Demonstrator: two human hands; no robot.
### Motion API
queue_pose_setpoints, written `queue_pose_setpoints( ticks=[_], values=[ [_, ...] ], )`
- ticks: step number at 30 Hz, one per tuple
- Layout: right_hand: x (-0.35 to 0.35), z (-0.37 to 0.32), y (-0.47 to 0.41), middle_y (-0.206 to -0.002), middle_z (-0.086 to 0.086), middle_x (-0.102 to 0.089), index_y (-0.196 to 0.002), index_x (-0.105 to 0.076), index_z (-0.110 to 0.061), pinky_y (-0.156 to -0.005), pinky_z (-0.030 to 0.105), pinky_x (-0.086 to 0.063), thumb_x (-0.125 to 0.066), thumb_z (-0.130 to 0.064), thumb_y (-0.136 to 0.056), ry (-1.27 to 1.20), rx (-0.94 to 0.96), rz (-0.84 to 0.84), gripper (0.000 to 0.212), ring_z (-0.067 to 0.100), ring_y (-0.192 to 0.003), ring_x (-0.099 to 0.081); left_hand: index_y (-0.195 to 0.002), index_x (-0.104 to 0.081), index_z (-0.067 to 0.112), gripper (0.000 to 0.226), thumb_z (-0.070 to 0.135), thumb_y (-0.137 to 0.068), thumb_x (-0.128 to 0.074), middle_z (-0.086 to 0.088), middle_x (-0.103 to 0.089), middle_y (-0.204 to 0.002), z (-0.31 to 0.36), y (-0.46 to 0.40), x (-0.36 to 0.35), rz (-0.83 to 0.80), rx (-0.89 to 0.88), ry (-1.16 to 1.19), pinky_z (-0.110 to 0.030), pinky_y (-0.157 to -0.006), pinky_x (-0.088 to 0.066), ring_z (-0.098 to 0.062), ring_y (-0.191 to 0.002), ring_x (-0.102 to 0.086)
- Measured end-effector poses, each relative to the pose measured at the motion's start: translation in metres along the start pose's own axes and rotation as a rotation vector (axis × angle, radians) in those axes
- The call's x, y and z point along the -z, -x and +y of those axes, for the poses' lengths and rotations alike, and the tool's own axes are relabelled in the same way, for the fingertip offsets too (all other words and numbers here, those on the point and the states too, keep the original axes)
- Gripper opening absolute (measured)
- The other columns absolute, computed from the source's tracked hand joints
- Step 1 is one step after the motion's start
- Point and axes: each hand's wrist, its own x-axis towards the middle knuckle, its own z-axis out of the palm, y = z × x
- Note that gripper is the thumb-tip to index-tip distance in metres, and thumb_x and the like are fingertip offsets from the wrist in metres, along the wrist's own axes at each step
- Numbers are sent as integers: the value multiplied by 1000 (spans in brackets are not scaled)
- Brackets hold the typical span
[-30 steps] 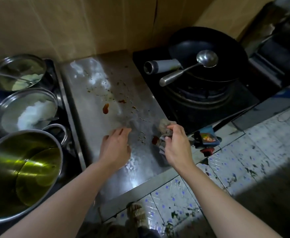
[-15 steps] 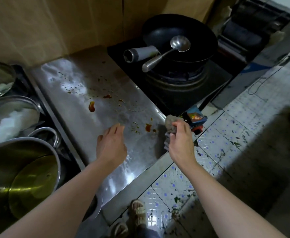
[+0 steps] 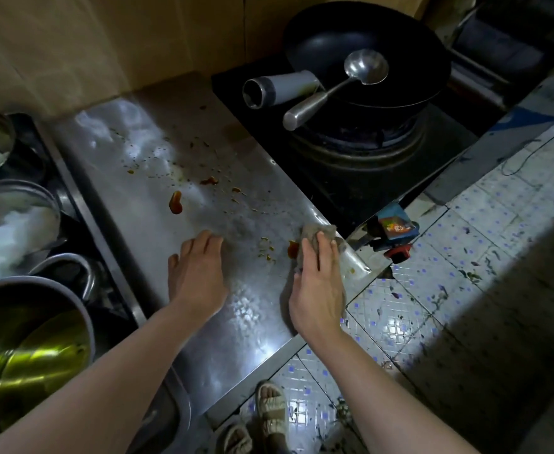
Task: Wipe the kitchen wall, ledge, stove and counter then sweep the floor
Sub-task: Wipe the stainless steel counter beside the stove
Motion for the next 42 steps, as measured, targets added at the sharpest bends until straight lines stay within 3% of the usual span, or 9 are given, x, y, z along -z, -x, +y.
queue_pose_setpoints(
  ticks=[5,11,17,22,27,30,34,39,42],
  values=[
    [0,1,1,-154,7,-25,-138,-44,-10,-108,46,-36,-49,-5,-86,-98,179,-88,52,29,-143,-22,-141,-32,20,60,13,-86,-56,4,-23,-150,-1,-3,1,10,-8,-7,-38,-104,-30,-22,-132,-28],
    [-9,-15,-59,-156,7,-17,-142,-39,-12,-117,45,-21,-47,-6,-91,-73,106,-70,52,30,-145,-11,-140,-31,20,56,20,-88,-55,3,-21,-151,-8,-4,3,-2,26,-35,-39,-107,-29,-22,-135,-25],
    [-13,-9,-16,-138,10,-50,-119,-62,-12,-101,47,-40,-57,-2,-74,2,400,-86,46,35,-127,-46,-138,-33,19,56,16,-87,-55,2,-23,-150,-4,0,1,8,27,3,-38,-104,-30,-23,-133,-26],
    [10,10,-21,-148,9,-37,-126,-56,-8,-107,51,-36,-53,-1,-83,27,155,-46,43,34,-134,-36,-141,-29,19,58,16,-88,-55,2,-19,-151,0,6,-1,-4,4,-4,-37,-105,-29,-23,-134,-25],
    [18,32,14,-140,13,-48,-118,-60,-5,-94,54,-46,-38,-11,-82,73,254,-37,43,39,-124,-48,-139,-31,17,57,14,-87,-54,1,-20,-151,5,11,-3,-2,-15,-18,-38,-105,-28,-23,-134,-25],
    [30,60,1,-147,10,-38,-124,-56,-7,-100,51,-45,-52,6,-82,53,118,-14,43,32,-133,-39,-140,-32,17,58,15,-87,-56,0,-20,-152,8,13,-3,-14,-28,-21,-40,-106,-28,-23,-134,-25],
    [25,43,7,-151,8,-30,-126,-52,-8,-104,50,-41,-53,4,-85,56,5,31,43,30,-137,-31,-139,-33,16,61,18,-85,-60,-1,-20,-152,9,17,-2,-29,-38,-37,-40,-106,-29,-24,-135,-24],
    [30,50,17,-151,6,-29,-128,-51,-10,-104,47,-42,-57,7,-81,61,96,-58,51,27,-137,-32,-138,-34,16,59,17,-85,-60,-1,-22,-151,8,14,-2,-23,-38,-31,-40,-107,-29,-24,-135,-25],
    [31,51,-3,-151,6,-29,-125,-52,-10,-102,46,-43,-54,6,-82,72,26,-11,47,26,-136,-32,-139,-33,17,58,19,-87,-58,0,-22,-151,5,11,-1,-14,-31,-33,-40,-107,-29,-23,-135,-25]
  ],
)
